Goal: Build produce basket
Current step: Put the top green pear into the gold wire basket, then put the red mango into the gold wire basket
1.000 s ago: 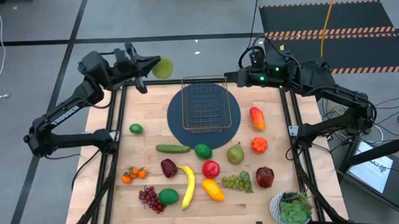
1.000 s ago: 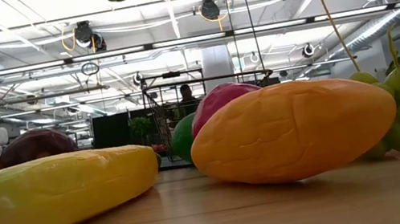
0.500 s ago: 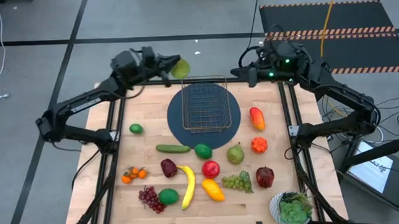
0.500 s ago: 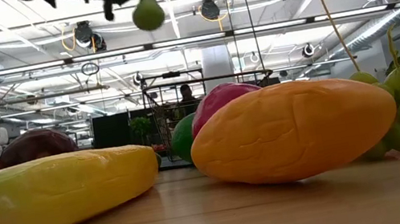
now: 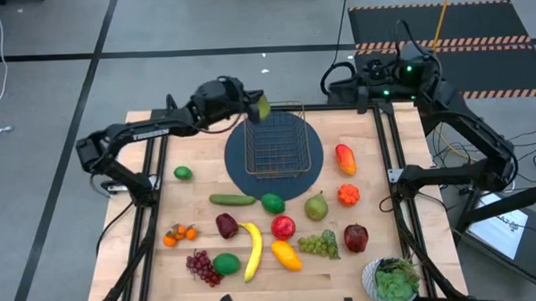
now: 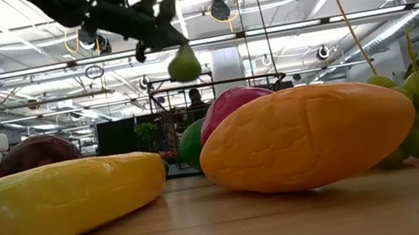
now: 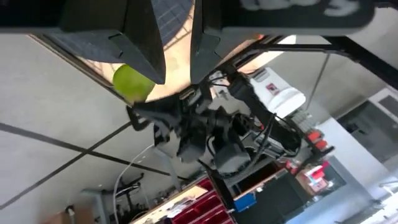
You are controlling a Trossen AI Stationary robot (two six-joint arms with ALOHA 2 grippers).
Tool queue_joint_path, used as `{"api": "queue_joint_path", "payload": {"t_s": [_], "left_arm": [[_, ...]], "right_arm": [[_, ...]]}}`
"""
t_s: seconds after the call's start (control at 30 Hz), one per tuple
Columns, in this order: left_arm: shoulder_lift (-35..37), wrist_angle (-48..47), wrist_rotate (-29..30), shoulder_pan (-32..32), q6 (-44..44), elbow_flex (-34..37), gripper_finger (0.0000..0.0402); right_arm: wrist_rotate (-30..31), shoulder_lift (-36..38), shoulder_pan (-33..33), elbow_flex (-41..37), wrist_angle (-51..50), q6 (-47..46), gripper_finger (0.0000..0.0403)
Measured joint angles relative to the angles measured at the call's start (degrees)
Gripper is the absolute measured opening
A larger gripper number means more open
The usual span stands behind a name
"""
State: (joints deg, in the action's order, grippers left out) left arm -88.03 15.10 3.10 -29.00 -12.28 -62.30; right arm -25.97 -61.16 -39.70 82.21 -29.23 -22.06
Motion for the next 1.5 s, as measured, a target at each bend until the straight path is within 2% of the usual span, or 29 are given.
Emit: {"api": "queue_joint_path", "payload": {"t_s": [0.1,0.37,0.83,1.0,1.13,1.23,1.33,1.5], "left_arm": [[-2.6,0.3,0.3,0.8,-0.3,0.0,0.0],[-8.3,0.1,1.7,1.4,-0.6,0.0,0.0],[-12.8,-0.1,2.0,1.3,3.1,0.0,0.0004],[-12.9,-0.4,2.0,1.3,7.2,0.0,0.0035],[-12.6,-0.4,2.1,1.2,8.5,0.0,0.0079],[-12.1,0.2,2.2,1.1,9.3,0.0,0.011],[-9.7,0.2,1.5,0.8,9.7,0.0,0.0135],[-1.1,-0.9,-0.4,0.3,7.4,-0.1,0.0153]], "right_arm": [[-0.3,0.6,-1.0,0.0,-0.7,1.8,0.0071],[-5.7,1.0,-2.3,0.0,-1.8,3.3,0.0071],[-5.8,1.0,-2.3,0.0,-3.8,2.8,0.0071],[-5.6,1.0,-2.3,0.0,-3.7,1.6,0.0071],[-5.3,1.0,-2.3,0.0,-4.0,0.1,0.0071],[-2.5,1.0,-2.3,0.0,-4.5,-1.6,0.0071],[-1.9,0.9,-2.3,0.0,-5.6,-3.8,0.0071],[5.1,0.9,-1.4,0.0,-13.0,-9.3,0.0071]]}}
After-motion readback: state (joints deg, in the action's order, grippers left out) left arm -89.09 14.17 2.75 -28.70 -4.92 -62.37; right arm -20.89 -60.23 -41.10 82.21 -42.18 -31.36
